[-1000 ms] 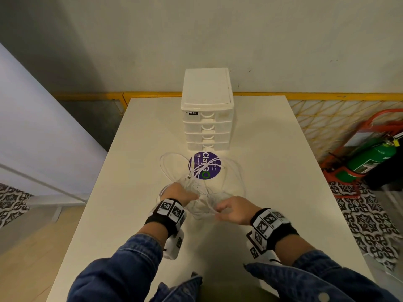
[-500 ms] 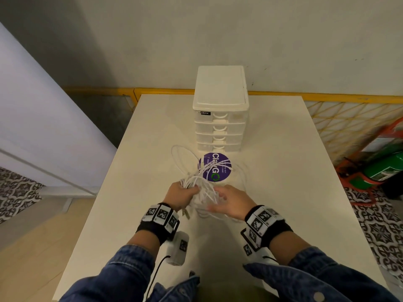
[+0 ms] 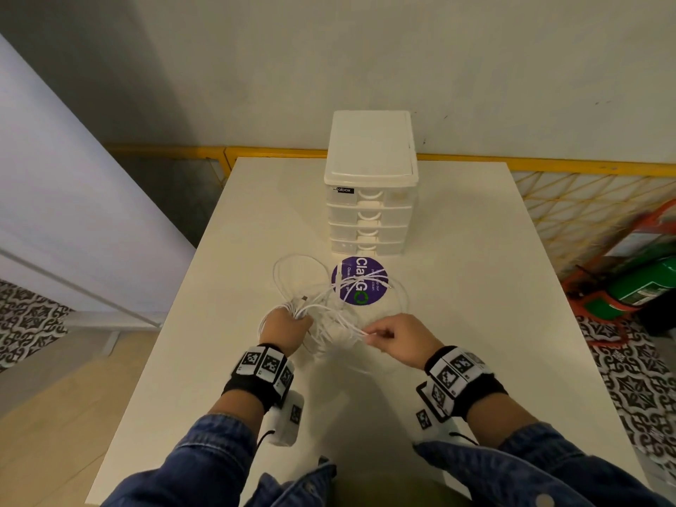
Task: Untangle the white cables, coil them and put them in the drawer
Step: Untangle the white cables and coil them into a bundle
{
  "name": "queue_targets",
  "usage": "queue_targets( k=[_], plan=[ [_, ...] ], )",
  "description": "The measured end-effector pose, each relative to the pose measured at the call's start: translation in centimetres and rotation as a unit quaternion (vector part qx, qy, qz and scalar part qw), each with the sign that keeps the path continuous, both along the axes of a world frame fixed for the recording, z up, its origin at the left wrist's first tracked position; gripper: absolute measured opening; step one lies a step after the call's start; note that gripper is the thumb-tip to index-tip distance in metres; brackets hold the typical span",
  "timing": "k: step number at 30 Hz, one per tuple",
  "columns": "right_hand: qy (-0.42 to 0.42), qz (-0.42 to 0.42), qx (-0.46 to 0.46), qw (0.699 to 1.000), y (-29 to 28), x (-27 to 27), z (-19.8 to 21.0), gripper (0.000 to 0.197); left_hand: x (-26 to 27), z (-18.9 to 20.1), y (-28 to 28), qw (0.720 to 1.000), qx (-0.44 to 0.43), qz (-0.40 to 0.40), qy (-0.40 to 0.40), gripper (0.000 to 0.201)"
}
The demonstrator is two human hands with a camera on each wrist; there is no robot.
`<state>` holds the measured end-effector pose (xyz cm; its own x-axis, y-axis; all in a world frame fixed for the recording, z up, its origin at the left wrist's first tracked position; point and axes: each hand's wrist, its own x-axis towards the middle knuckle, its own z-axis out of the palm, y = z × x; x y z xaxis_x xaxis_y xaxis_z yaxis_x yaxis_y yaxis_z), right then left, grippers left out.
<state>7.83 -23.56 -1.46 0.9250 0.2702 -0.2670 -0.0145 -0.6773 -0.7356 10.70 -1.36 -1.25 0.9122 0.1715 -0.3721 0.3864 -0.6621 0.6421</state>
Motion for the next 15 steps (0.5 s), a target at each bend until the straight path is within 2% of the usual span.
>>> queue_targets(
  k=[4,6,8,10,11,13,15],
  plan=[
    [0.012,0.009,-0.002,1.000,-0.1,-0.2,-0.8,0.025,0.0,-0.3,0.0,0.999,-0.020,-0.016,0.022,0.013],
    [-0.029,-0.022,0.006,0.999,-0.1,0.1,-0.8,0.030,0.2,-0.4,0.1,0.999,-0.034,-0.019,0.038,0.020],
    [-0.047,-0.020,-0.012,0.999,-0.1,0.6,-0.8,0.051,0.3,-0.3,0.0,0.997,-0.039,-0.026,0.056,0.021],
    [-0.013,0.038,-0.095,0.995,0.1,1.0,-0.3,0.078,0.4,0.1,-0.1,0.997,-0.051,-0.028,0.054,0.019],
    [0.008,0.068,-0.144,0.987,0.0,1.1,-0.2,0.079,0.5,0.5,0.0,0.997,-0.061,-0.015,0.046,0.021],
    [0.044,0.101,-0.205,0.973,-0.8,1.0,-0.3,0.060,1.1,1.5,0.7,0.997,-0.074,0.035,0.008,0.028],
    [0.052,0.066,-0.234,0.969,-2.1,0.9,-0.3,0.046,2.1,2.2,2.2,0.990,-0.089,0.090,-0.061,0.028]
  ],
)
